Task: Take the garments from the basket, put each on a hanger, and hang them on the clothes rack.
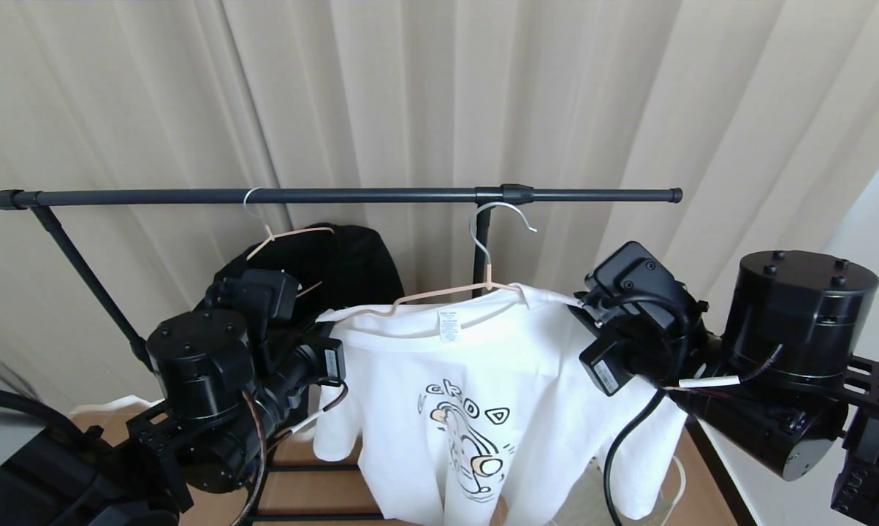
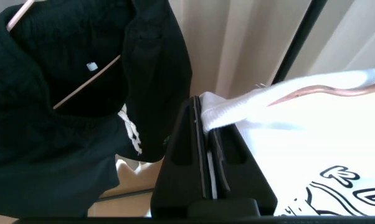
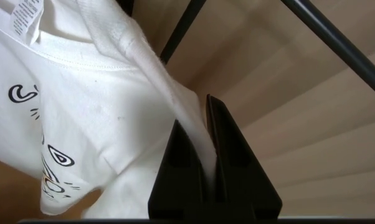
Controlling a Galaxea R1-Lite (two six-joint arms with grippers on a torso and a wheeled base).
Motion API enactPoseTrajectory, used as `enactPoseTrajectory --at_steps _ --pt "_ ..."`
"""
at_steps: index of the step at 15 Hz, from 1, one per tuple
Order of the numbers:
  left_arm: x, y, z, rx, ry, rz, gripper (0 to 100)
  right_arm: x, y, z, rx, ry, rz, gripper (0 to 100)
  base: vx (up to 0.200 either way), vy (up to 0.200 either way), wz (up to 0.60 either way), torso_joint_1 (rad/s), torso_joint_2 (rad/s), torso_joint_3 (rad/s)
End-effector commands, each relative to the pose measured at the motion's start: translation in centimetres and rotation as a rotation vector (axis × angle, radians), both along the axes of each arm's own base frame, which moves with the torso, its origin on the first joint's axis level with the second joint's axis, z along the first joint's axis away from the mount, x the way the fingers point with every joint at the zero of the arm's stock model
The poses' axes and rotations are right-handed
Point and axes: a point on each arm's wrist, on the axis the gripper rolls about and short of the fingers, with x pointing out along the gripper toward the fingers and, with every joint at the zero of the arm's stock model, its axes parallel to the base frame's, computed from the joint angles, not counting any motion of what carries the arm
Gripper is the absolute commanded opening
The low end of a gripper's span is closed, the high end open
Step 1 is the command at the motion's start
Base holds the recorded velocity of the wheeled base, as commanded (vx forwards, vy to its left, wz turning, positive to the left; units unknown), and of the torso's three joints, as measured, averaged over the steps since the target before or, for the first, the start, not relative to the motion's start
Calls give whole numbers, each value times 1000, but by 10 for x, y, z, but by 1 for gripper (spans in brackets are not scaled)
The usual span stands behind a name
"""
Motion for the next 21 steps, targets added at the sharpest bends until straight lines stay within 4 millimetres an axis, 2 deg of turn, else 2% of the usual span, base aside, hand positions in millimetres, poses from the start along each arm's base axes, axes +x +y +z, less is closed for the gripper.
enactPoseTrajectory --at_steps 1,6,13,21 --pt "-1 -1 -2 4 7 -4 0 -1 0 1 1 -4 -5 0 0 0 0 0 0 0" --pt "-5 -6 -4 32 8 -3 0 -5 17 -14 -39 11 -16 0 0 0 0 0 0 0" --pt "-13 -15 0 21 -3 -23 0 6 39 -46 -79 -39 -19 0 0 0 0 0 0 0" --pt "-17 -20 1 9 -5 -45 0 10 61 -67 -38 -77 18 0 0 0 0 0 0 0"
